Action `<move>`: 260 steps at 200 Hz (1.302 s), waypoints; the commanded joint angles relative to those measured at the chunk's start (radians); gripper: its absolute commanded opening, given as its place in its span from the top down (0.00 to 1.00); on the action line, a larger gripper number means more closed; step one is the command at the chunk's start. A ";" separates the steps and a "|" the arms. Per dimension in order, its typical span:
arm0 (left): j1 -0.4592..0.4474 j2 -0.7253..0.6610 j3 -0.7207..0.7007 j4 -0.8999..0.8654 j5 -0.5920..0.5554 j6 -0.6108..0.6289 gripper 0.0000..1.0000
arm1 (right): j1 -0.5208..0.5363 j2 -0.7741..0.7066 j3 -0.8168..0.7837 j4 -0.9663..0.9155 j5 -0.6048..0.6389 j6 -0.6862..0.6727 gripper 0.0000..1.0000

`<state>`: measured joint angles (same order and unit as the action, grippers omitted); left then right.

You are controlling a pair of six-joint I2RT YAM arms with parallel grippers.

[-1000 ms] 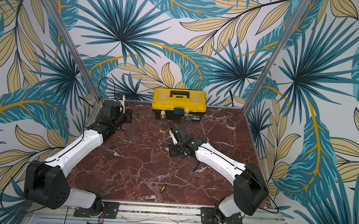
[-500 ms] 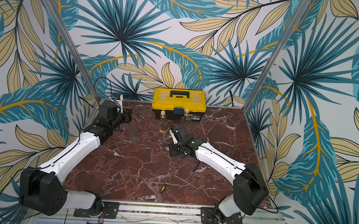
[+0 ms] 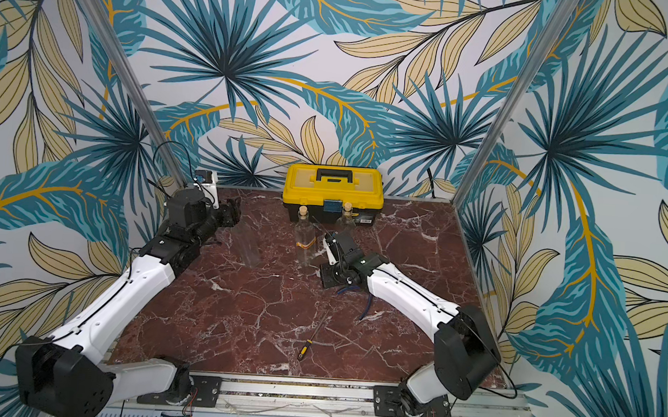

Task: Remove the label from the bottle
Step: Place the label at the center of the board.

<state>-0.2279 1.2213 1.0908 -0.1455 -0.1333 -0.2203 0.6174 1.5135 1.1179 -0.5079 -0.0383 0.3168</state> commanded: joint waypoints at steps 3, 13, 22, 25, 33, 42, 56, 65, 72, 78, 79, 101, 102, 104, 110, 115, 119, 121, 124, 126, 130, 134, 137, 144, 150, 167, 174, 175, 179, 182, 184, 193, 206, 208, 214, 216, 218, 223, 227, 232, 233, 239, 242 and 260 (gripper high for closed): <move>0.006 -0.042 0.015 0.006 0.044 -0.031 0.35 | -0.027 -0.002 -0.017 -0.031 0.018 0.024 0.76; 0.006 -0.051 0.021 -0.004 0.068 -0.039 0.35 | -0.037 0.001 -0.018 -0.039 0.023 0.028 0.67; 0.007 -0.056 0.028 -0.016 0.111 -0.045 0.35 | -0.046 0.003 -0.018 -0.045 0.027 0.033 0.62; 0.006 -0.058 0.031 -0.019 0.122 -0.048 0.35 | -0.048 0.003 -0.018 -0.047 0.028 0.034 0.61; 0.003 -0.063 0.033 -0.027 0.143 -0.056 0.35 | -0.055 0.004 -0.021 -0.046 0.027 0.036 0.59; 0.000 -0.070 0.032 -0.035 0.156 -0.064 0.35 | -0.060 0.005 -0.024 -0.042 0.020 0.037 0.57; -0.008 -0.082 0.021 -0.040 0.167 -0.079 0.35 | -0.063 0.012 -0.023 -0.041 0.010 0.038 0.56; -0.014 -0.087 0.014 -0.044 0.174 -0.087 0.35 | -0.062 0.017 -0.021 -0.041 0.003 0.038 0.56; -0.022 -0.091 0.009 -0.048 0.176 -0.090 0.35 | -0.063 0.019 -0.022 -0.039 -0.002 0.040 0.55; -0.029 -0.094 0.008 -0.049 0.175 -0.092 0.35 | -0.063 0.019 -0.023 -0.036 -0.004 0.042 0.55; -0.031 -0.094 0.007 -0.050 0.176 -0.093 0.35 | -0.063 0.019 -0.023 -0.036 -0.004 0.042 0.55; -0.071 -0.091 0.012 -0.059 0.173 -0.093 0.35 | -0.062 0.007 -0.020 -0.034 -0.005 0.042 0.53; -0.074 -0.090 0.014 -0.059 0.174 -0.094 0.35 | -0.062 0.007 -0.019 -0.034 -0.005 0.042 0.53; -0.079 -0.088 0.015 -0.059 0.176 -0.093 0.35 | -0.062 0.005 -0.018 -0.035 -0.005 0.041 0.52; -0.092 -0.081 0.022 -0.060 0.178 -0.093 0.35 | -0.062 0.000 -0.014 -0.037 -0.002 0.037 0.51; -0.104 -0.074 0.028 -0.063 0.183 -0.091 0.35 | -0.062 -0.004 -0.009 -0.043 0.001 0.034 0.49; -0.112 -0.068 0.035 -0.066 0.185 -0.089 0.35 | -0.064 -0.007 -0.004 -0.049 0.004 0.032 0.48; -0.117 -0.065 0.038 -0.066 0.186 -0.089 0.35 | -0.065 -0.008 0.000 -0.052 0.004 0.031 0.47; -0.124 -0.059 0.042 -0.067 0.188 -0.088 0.35 | -0.065 -0.010 0.004 -0.057 0.006 0.028 0.46; -0.129 -0.056 0.044 -0.066 0.190 -0.088 0.35 | -0.065 -0.011 0.006 -0.060 0.007 0.027 0.45; -0.137 -0.049 0.048 -0.066 0.193 -0.088 0.35 | -0.065 -0.014 0.011 -0.065 0.010 0.026 0.43; -0.144 -0.042 0.052 -0.066 0.196 -0.088 0.35 | -0.065 -0.018 0.016 -0.069 0.013 0.023 0.41; -0.150 -0.037 0.055 -0.066 0.198 -0.087 0.35 | -0.064 -0.020 0.020 -0.072 0.015 0.022 0.39; -0.164 -0.024 0.064 -0.066 0.202 -0.087 0.35 | -0.064 -0.026 0.028 -0.081 0.017 0.021 0.34; -0.176 -0.011 0.070 -0.065 0.202 -0.083 0.34 | -0.065 -0.032 0.035 -0.088 0.018 0.020 0.30; -0.204 0.024 0.092 -0.066 0.198 -0.075 0.34 | -0.065 -0.054 0.048 -0.097 0.023 0.023 0.20; -0.214 0.038 0.102 -0.065 0.198 -0.070 0.33 | -0.066 -0.063 0.052 -0.100 0.025 0.026 0.16; -0.216 0.040 0.103 -0.065 0.198 -0.070 0.33 | -0.067 -0.064 0.052 -0.100 0.026 0.026 0.16; -0.222 0.047 0.110 -0.065 0.197 -0.067 0.33 | -0.067 -0.069 0.053 -0.102 0.026 0.028 0.14; -0.227 0.052 0.115 -0.065 0.196 -0.065 0.33 | -0.065 -0.072 0.055 -0.102 0.026 0.027 0.13; -0.230 0.055 0.118 -0.064 0.195 -0.064 0.33 | -0.067 -0.075 0.056 -0.103 0.027 0.028 0.12; -0.239 0.070 0.131 -0.063 0.195 -0.062 0.33 | -0.068 -0.085 0.060 -0.107 0.026 0.031 0.08; -0.252 0.094 0.155 -0.062 0.199 -0.057 0.32 | -0.068 -0.097 0.065 -0.114 0.029 0.032 0.04; -0.255 0.099 0.159 -0.062 0.202 -0.057 0.32 | -0.067 -0.100 0.066 -0.116 0.028 0.032 0.04; -0.263 0.113 0.173 -0.062 0.210 -0.053 0.31 | -0.067 -0.106 0.067 -0.119 0.029 0.033 0.03; -0.266 0.117 0.177 -0.062 0.213 -0.052 0.31 | -0.067 -0.108 0.068 -0.120 0.029 0.033 0.02; -0.268 0.123 0.181 -0.062 0.215 -0.050 0.31 | -0.068 -0.111 0.069 -0.121 0.030 0.033 0.01; -0.275 0.136 0.192 -0.062 0.222 -0.046 0.31 | -0.068 -0.116 0.069 -0.121 0.031 0.033 0.01; -0.281 0.147 0.200 -0.062 0.227 -0.043 0.30 | -0.069 -0.122 0.068 -0.121 0.030 0.034 0.00; -0.288 0.162 0.212 -0.062 0.229 -0.037 0.30 | -0.069 -0.127 0.070 -0.120 0.031 0.035 0.00; -0.289 0.165 0.213 -0.062 0.229 -0.036 0.30 | -0.070 -0.129 0.071 -0.120 0.031 0.035 0.01; -0.297 0.180 0.226 -0.062 0.230 -0.029 0.30 | -0.070 -0.134 0.070 -0.119 0.031 0.035 0.00; -0.301 0.188 0.231 -0.062 0.230 -0.026 0.29 | -0.071 -0.138 0.071 -0.119 0.032 0.036 0.00; -0.312 0.232 0.259 -0.056 0.228 -0.018 0.27 | -0.073 -0.150 0.073 -0.109 0.029 0.032 0.01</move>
<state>-0.5228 1.4071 1.3029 -0.2123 0.0765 -0.2691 0.5507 1.3876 1.1778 -0.6006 -0.0227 0.3458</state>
